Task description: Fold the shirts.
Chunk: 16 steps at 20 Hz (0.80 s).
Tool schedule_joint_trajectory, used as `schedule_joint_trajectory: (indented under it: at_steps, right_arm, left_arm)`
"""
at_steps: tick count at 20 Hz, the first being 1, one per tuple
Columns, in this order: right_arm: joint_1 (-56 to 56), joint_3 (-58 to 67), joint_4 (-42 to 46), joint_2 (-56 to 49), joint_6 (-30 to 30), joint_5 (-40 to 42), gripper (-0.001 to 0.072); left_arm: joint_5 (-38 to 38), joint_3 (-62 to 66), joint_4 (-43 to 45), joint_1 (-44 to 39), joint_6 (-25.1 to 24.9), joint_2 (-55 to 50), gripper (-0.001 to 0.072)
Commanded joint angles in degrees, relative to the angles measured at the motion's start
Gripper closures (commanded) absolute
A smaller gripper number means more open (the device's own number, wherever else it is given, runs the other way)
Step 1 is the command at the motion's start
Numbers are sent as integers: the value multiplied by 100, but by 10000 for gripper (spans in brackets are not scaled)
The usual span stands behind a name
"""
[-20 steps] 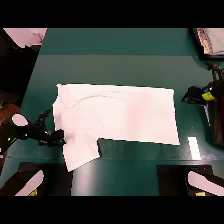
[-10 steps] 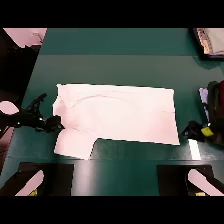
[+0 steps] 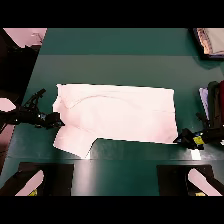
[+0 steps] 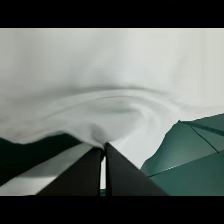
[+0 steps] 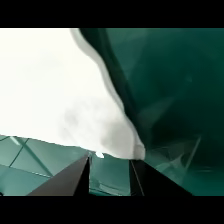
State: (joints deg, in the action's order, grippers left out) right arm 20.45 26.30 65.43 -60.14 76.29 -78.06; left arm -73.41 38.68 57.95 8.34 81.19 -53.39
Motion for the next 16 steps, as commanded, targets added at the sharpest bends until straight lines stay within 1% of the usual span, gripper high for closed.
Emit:
schedule_joint_trajectory:
  at_steps: [1,2,4,6,9,12,14,16]
  right_arm:
    - [-138,-46,9,-7,-26,623,532]
    - [-138,-46,11,-7,-28,658,617]
    - [-125,-44,20,-7,-31,675,692]
    - [-129,63,37,-2,-31,599,693]
    - [-129,522,142,247,-31,170,695]
    - [-127,984,994,809,-24,-678,695]
    - [-129,1108,1384,1231,2,-1073,695]
    - [-140,1117,1237,1637,122,-1102,695]
  left_arm:
    - [-61,9,-9,-2,-24,7,683]
    - [-63,9,-11,-2,-24,7,683]
    - [-70,9,-9,-2,-44,7,683]
    - [-125,17,33,0,-72,7,684]
    - [-518,157,129,-2,-70,13,685]
    - [-841,179,131,-2,-31,330,685]
    - [-1027,175,116,-127,258,767,685]
    - [-1429,177,-107,-501,485,1102,684]
